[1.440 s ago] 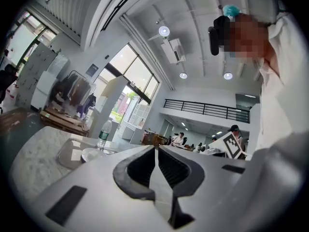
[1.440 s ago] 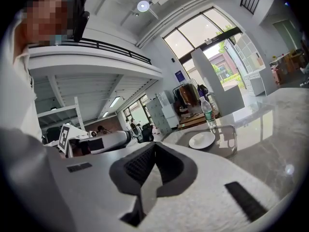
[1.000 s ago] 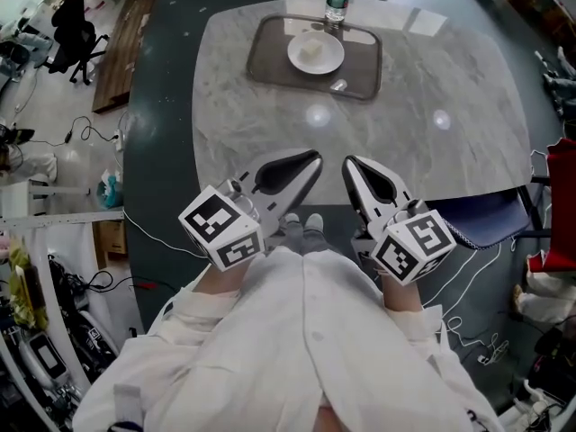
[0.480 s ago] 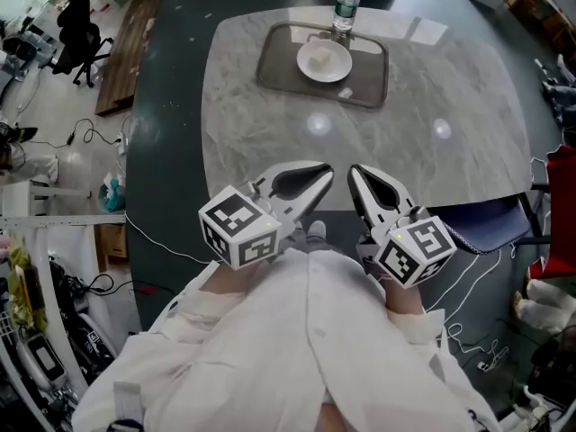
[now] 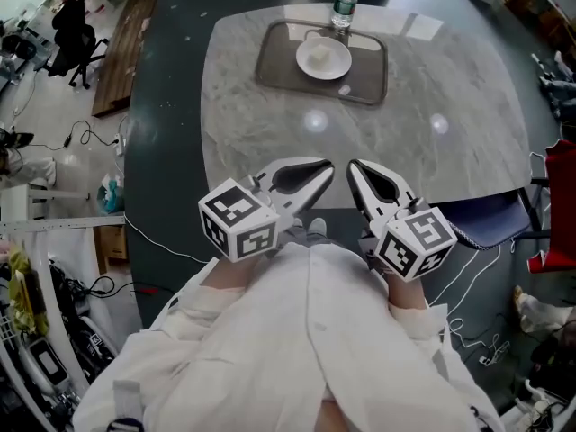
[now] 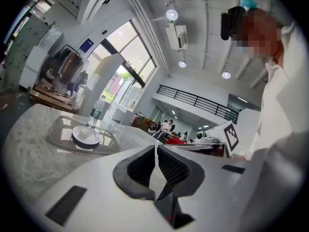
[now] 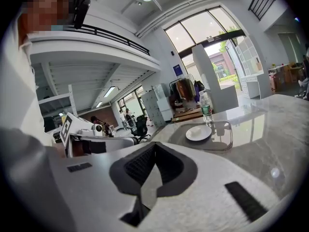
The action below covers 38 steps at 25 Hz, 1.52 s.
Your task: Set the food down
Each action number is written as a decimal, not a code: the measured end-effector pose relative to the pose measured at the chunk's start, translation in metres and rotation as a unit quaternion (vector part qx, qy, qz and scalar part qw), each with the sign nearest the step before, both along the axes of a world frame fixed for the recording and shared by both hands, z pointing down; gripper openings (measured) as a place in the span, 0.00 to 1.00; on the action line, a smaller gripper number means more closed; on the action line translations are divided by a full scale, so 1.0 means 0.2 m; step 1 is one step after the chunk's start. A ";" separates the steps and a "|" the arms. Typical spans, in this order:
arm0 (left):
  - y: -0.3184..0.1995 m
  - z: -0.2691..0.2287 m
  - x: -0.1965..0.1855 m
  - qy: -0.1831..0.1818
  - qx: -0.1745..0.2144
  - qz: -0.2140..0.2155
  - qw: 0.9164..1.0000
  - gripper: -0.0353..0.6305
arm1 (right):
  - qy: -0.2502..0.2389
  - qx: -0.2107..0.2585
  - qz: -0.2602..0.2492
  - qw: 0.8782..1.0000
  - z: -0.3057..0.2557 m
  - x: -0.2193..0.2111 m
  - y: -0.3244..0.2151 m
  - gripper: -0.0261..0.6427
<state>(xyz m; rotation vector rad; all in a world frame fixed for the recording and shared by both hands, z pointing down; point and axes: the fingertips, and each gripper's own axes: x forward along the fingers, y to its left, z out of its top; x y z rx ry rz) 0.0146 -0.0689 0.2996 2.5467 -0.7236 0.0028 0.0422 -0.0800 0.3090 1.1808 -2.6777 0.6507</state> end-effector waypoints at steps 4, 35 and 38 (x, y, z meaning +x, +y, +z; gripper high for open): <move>-0.02 0.01 -0.02 0.004 -0.002 -0.008 1.000 0.10 | 0.005 -0.003 -0.002 1.000 0.01 -0.01 0.00 0.04; 0.07 0.07 -0.02 0.004 -0.039 0.023 0.999 0.10 | 0.022 -0.012 -0.024 0.999 0.02 -0.06 0.07 0.04; 0.07 0.08 -0.03 0.001 -0.040 0.022 0.999 0.10 | 0.024 -0.012 -0.016 1.000 0.02 -0.04 0.06 0.04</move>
